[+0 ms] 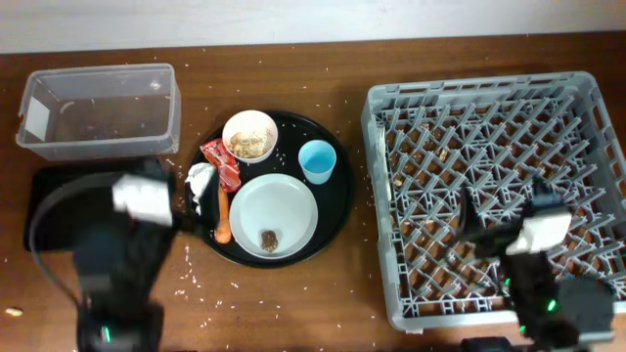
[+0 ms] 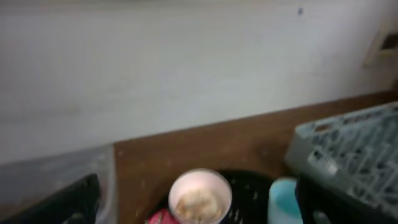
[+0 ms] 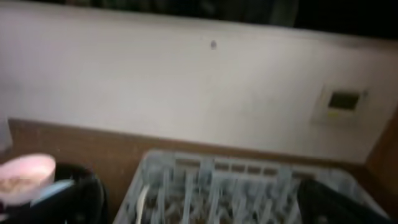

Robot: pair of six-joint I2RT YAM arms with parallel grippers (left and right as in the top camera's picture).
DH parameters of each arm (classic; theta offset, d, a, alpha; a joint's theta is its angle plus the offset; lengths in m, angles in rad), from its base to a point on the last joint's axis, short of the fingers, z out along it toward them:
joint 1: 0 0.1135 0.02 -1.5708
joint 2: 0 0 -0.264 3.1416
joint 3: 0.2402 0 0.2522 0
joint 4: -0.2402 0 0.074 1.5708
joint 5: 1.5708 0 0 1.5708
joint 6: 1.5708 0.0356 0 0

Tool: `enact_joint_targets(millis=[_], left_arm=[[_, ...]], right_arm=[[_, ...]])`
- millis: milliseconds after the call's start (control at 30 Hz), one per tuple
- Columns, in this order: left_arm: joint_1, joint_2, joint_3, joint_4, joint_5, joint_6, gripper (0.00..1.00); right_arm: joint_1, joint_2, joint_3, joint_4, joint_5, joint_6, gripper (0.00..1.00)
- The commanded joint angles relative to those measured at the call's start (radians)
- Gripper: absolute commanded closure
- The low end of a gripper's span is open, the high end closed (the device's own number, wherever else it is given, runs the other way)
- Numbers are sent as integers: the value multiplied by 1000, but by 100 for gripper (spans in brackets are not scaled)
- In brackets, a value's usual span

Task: Sort waste into correct bins and load items into the dishwasher rack
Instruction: 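Reach both grippers toward the pink bowl and light-blue cup, then grasp the light-blue cup with the right gripper and lift it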

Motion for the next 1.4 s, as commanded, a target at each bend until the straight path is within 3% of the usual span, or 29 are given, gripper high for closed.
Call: enact_joint_targets(millis=[0,67,133,300,367,400,433,467,567,600,633,667,733,767,833,900,967,1000,1100,1200,1300,1367], left_arm=[[-16,453,503,-341,146,72,1],[-112,799,945,-674,75,131,1],[-225,1055,1232,-930,-60,131,1],[-340,1402,1277,-1032,-76,131,1],[-368,1420,1277,-1032,-85,131,1],[-378,1421,1277,-1032,-98,131,5],[-397,1434,1277,-1024,-109,131,21],[-412,1455,1277,-1012,-109,131,30],[-451,1520,1277,-1004,-118,128,46],[-453,1526,1277,-1001,-130,119,47],[-454,1540,1277,-1002,-136,114,59],[-455,1563,1277,-1002,-135,106,64],[-455,1574,1277,-1001,-135,93,91],[-455,1573,1286,-1002,-135,92,99],[-455,1571,1338,-1046,-115,43,99],[-423,1569,1486,-1188,33,45,100],[-345,1569,1630,-1284,424,108,100],[-297,1569,1661,-1278,725,161,99],[-217,1569,1662,-1199,1249,168,100],[-235,1568,1664,-1173,1253,54,99],[-247,1561,1681,-1173,1253,40,99],[-249,1561,1681,-1173,1253,39,99]], right_arm=[[-6,271,303,-208,-18,-24,2],[-6,522,550,-436,-48,-24,2],[-5,673,648,-531,-63,-24,2],[-6,981,655,-626,-178,-20,1],[-6,1006,655,-624,-179,-21,0],[-6,1006,655,-624,-179,-20,3],[-6,1006,655,-625,-179,-20,5],[-6,1006,655,-625,-179,-20,5],[-6,1006,655,-626,-179,-20,7],[-6,1006,655,-626,-179,-20,7],[-6,1006,655,-626,-179,-20,8],[-6,1006,655,-626,-179,-20,10],[-6,1006,655,-626,-178,-20,12],[-6,1006,655,-625,-179,-20,14],[-7,1005,655,-619,-179,27,20],[-33,993,658,-555,-295,201,19],[-51,989,658,-410,-612,201,14],[-51,990,658,-325,-721,201,14],[-37,1009,657,-90,-863,217,10],[76,1081,658,104,-916,217,10],[164,1159,658,214,-957,217,10],[213,1193,658,282,-967,217,16]])
